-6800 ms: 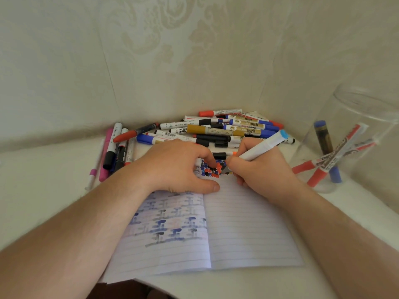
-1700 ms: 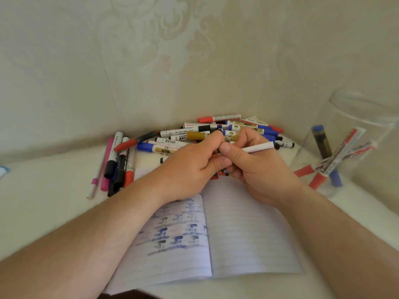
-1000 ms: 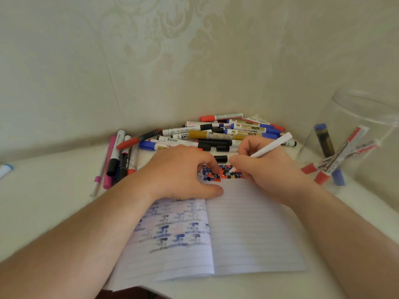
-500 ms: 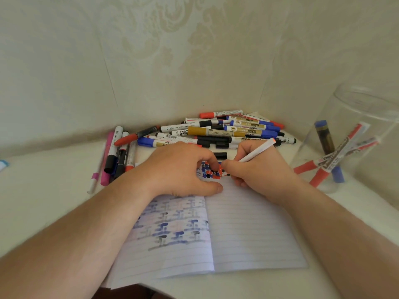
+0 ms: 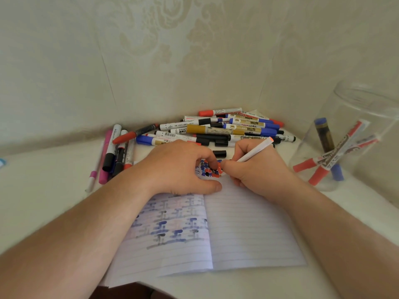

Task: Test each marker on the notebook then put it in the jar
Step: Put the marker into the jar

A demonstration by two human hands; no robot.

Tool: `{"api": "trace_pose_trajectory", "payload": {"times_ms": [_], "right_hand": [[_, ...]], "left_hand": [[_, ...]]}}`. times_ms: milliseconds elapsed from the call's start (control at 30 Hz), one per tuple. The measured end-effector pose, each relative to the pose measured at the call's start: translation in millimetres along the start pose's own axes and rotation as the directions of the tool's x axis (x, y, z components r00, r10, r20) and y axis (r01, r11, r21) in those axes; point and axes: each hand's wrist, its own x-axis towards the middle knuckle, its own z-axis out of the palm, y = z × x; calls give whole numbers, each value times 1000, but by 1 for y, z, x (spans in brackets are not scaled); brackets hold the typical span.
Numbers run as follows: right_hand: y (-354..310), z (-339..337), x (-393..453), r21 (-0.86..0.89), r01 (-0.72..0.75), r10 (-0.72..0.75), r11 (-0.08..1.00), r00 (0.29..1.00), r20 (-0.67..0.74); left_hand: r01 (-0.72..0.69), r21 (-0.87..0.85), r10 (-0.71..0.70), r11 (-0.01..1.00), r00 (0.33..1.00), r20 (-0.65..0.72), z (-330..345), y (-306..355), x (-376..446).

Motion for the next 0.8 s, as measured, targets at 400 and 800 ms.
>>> {"api": "trace_pose_trajectory", "payload": {"times_ms": [400,800], "right_hand": [[2,0,1,0,-2,2,1000,1000,-7],[2,0,2,10,1,-1,1000,1000,6]], "left_hand": [[-6,9,6,1000,1000,13,-2,2,-1],[-45,-48,46,998,999,15,2,-2,-3]]}}
